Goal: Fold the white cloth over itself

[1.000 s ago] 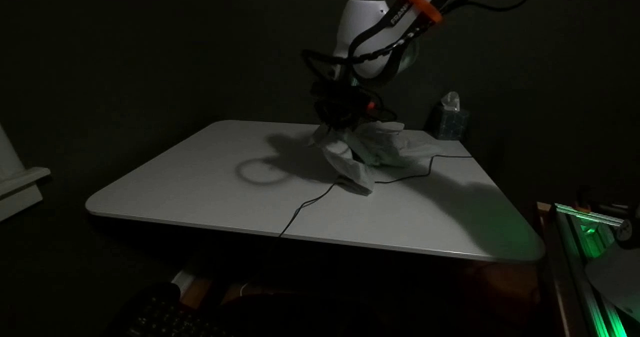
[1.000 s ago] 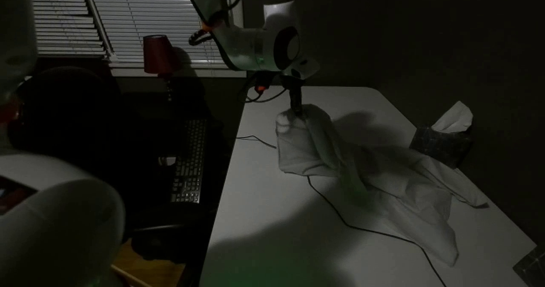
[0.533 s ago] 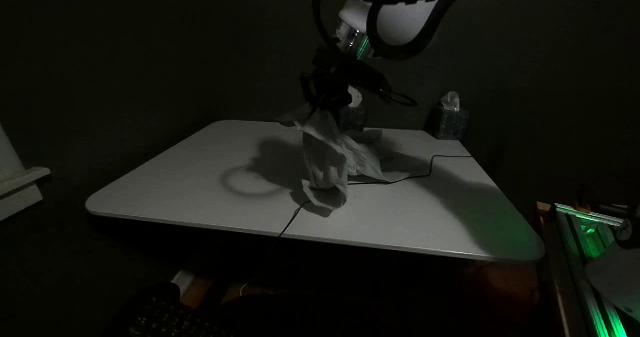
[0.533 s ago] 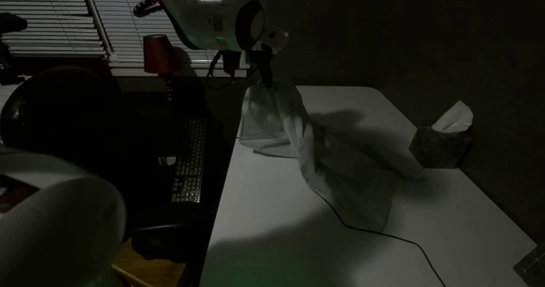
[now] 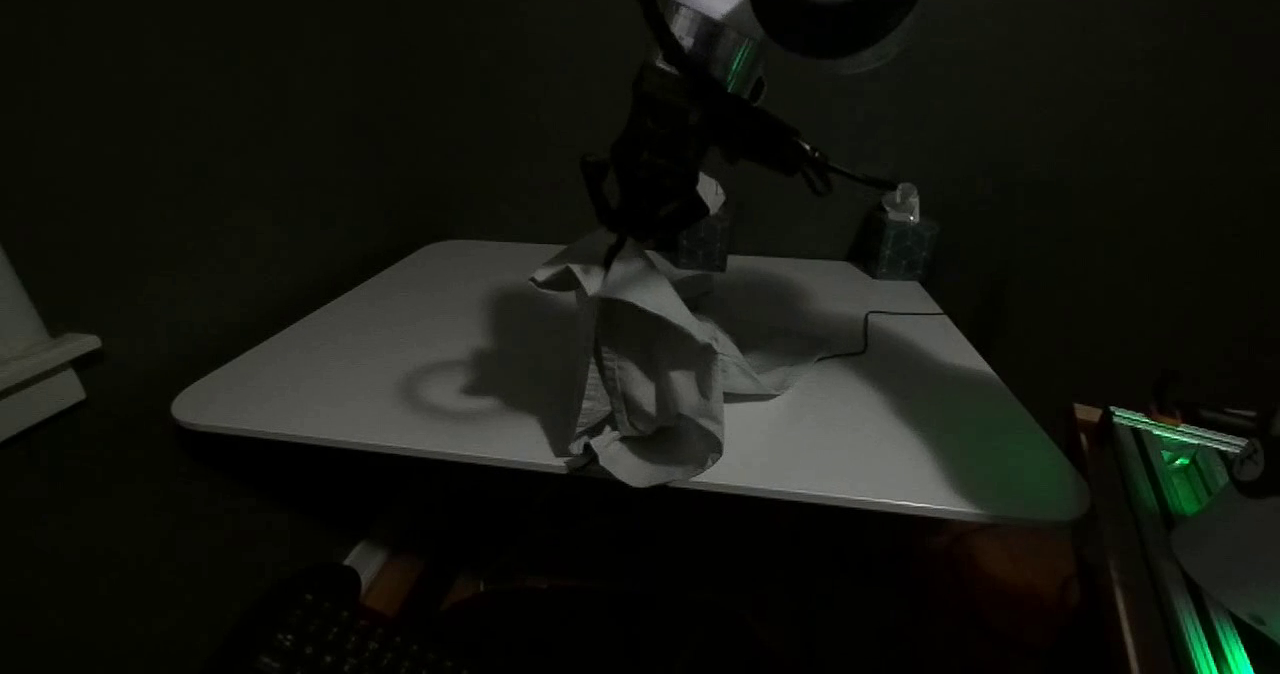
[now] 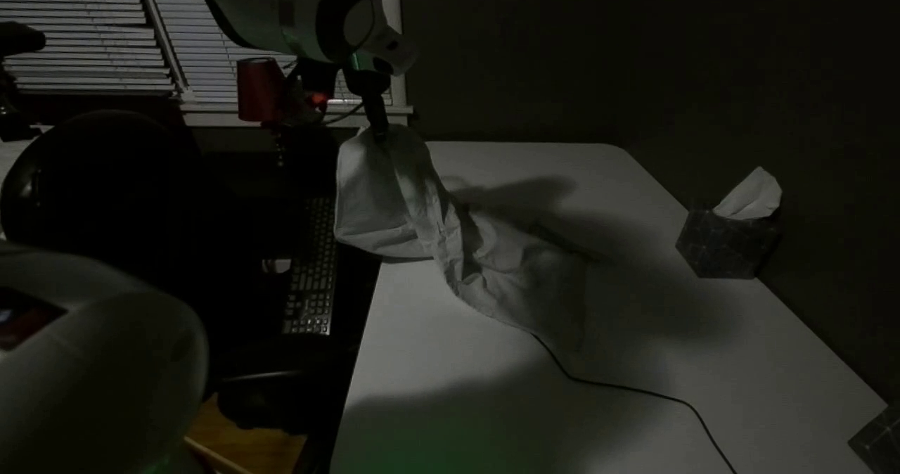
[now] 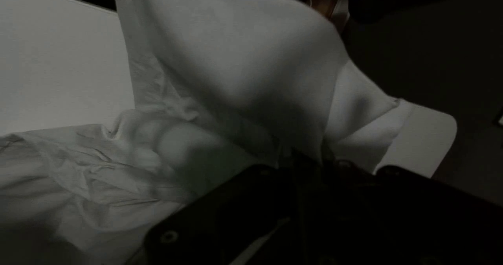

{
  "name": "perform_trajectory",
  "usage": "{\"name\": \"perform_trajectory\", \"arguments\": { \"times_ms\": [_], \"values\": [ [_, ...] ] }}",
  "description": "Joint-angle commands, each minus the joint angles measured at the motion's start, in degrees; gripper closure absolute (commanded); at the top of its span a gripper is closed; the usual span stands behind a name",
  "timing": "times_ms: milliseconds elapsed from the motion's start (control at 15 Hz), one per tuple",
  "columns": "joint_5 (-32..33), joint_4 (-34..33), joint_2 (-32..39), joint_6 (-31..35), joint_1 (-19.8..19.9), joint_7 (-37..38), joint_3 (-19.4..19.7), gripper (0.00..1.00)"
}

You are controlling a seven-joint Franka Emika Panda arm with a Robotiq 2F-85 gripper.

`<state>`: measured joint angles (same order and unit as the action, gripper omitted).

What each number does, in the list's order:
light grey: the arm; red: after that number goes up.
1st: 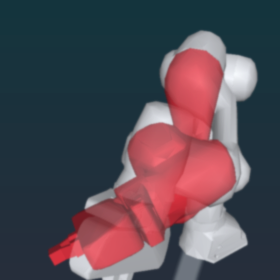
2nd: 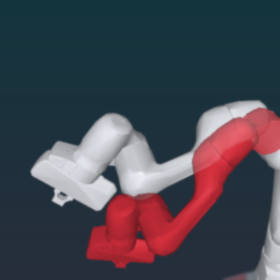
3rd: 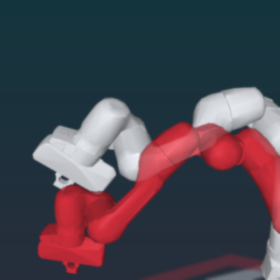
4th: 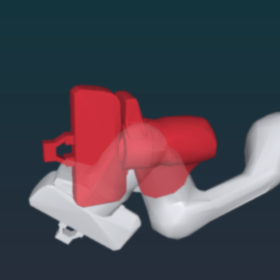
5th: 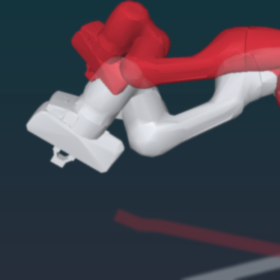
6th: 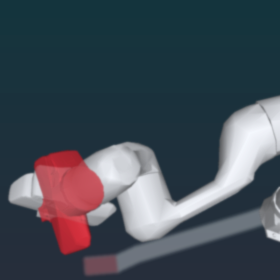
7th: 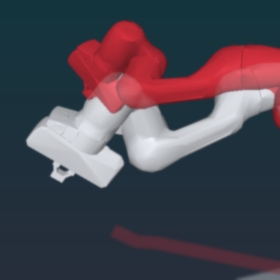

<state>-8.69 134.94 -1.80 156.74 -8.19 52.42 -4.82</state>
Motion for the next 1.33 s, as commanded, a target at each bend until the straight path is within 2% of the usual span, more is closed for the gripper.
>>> {"name": "perform_trajectory", "arguments": {
  "times_ms": [0,400,600,1000,1267],
  "values": [
    [1.3,-0.1,-1.4,-2.9,3.8,4.8,1.5,0.99],
    [5.0,-2.9,2.7,-3.0,11.4,14.0,7.1,0.99],
    [9.5,-3.9,5.9,-3.3,13.7,20.9,10.2,0.99],
    [13.9,-5.4,11.2,-12.9,14.2,30.8,15.9,0.99],
    [12.7,-8.5,17.2,-19.1,15.0,35.3,18.6,0.99]
  ]
}}
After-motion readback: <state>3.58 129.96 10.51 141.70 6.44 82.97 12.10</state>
